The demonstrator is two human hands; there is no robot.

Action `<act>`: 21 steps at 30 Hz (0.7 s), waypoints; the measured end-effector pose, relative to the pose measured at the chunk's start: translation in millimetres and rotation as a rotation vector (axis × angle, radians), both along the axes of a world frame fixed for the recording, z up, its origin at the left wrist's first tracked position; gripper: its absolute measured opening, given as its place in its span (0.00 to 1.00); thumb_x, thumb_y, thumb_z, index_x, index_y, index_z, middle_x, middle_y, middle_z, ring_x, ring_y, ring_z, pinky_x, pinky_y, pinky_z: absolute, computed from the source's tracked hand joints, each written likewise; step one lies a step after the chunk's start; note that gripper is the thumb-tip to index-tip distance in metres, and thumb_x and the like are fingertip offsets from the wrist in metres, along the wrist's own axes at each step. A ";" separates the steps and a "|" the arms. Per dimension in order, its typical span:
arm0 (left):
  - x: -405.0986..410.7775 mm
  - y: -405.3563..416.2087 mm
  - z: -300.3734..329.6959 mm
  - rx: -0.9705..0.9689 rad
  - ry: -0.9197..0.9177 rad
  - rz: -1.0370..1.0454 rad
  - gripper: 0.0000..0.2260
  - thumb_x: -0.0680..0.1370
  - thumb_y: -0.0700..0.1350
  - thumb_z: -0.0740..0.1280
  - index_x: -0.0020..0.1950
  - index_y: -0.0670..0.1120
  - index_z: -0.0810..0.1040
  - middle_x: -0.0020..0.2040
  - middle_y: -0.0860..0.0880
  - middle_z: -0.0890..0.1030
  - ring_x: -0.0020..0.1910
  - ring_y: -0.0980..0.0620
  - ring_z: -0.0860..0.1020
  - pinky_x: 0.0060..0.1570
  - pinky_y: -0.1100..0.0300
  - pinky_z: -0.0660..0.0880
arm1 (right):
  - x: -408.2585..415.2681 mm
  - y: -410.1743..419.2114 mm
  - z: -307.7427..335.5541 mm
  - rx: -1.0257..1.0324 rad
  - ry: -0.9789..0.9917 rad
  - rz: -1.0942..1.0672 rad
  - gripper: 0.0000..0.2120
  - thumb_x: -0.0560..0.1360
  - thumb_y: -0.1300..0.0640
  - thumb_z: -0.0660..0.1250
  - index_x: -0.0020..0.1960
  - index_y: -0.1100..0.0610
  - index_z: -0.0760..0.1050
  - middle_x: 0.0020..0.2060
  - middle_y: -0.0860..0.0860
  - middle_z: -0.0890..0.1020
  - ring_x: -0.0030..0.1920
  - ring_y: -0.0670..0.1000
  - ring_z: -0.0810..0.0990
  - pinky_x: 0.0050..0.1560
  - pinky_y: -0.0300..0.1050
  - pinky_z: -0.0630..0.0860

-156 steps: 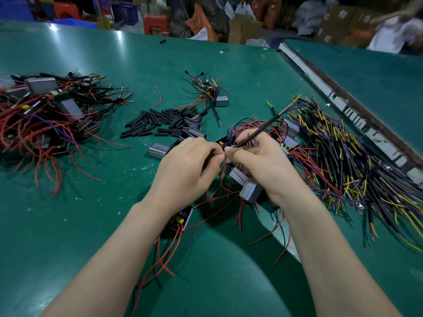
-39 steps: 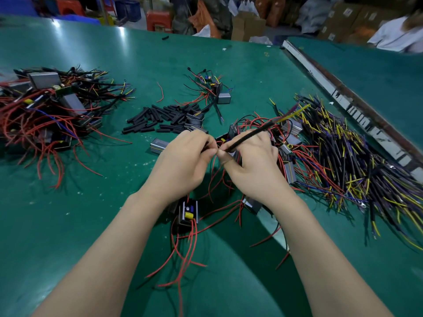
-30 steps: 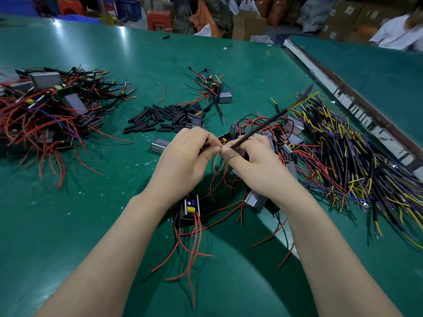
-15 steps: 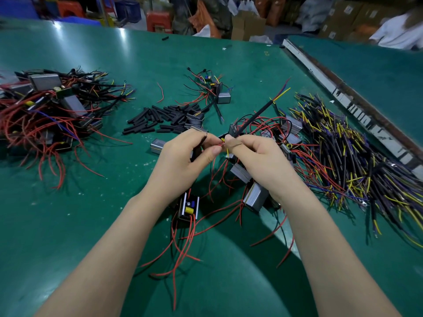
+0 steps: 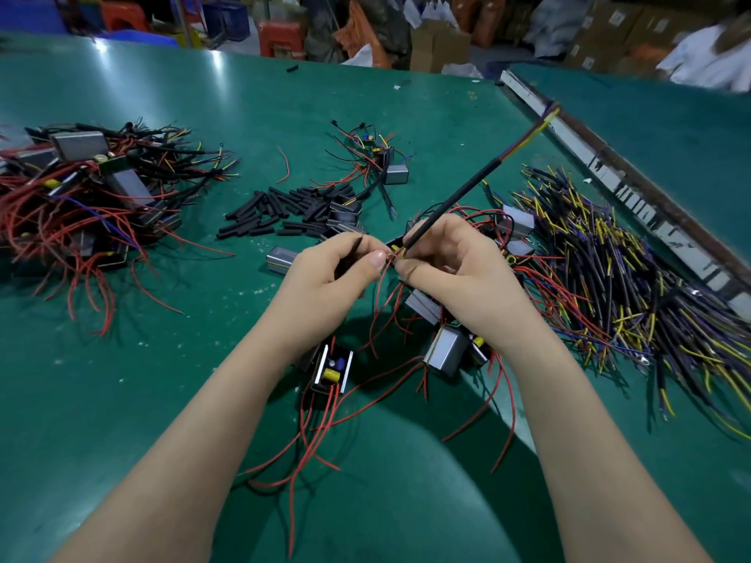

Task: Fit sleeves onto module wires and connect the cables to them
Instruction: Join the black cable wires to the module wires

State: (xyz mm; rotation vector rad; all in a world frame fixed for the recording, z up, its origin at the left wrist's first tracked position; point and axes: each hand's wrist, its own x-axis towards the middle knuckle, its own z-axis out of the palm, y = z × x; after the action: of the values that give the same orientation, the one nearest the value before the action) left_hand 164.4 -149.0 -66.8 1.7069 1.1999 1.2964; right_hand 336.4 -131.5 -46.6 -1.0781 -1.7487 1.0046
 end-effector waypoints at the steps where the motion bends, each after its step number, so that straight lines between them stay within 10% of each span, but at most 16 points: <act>1: -0.1 0.1 0.1 -0.030 -0.010 -0.029 0.09 0.80 0.43 0.63 0.43 0.55 0.78 0.33 0.57 0.75 0.34 0.54 0.70 0.34 0.57 0.69 | -0.1 -0.1 -0.5 0.010 0.004 0.013 0.10 0.73 0.63 0.71 0.45 0.48 0.75 0.37 0.42 0.80 0.41 0.41 0.79 0.44 0.35 0.72; 21: 0.6 -3.0 8.0 -0.148 -0.147 -0.107 0.08 0.74 0.55 0.66 0.39 0.56 0.81 0.31 0.48 0.68 0.32 0.50 0.65 0.35 0.53 0.62 | -2.3 -6.8 4.6 0.127 -0.004 0.060 0.04 0.76 0.59 0.70 0.48 0.51 0.78 0.38 0.48 0.82 0.41 0.47 0.79 0.47 0.48 0.76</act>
State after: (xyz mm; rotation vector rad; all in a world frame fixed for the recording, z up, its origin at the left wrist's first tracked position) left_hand 165.0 -151.9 -58.8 1.5219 1.0770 1.2151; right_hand 334.1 -138.3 -42.0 -0.9530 -1.8317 0.9154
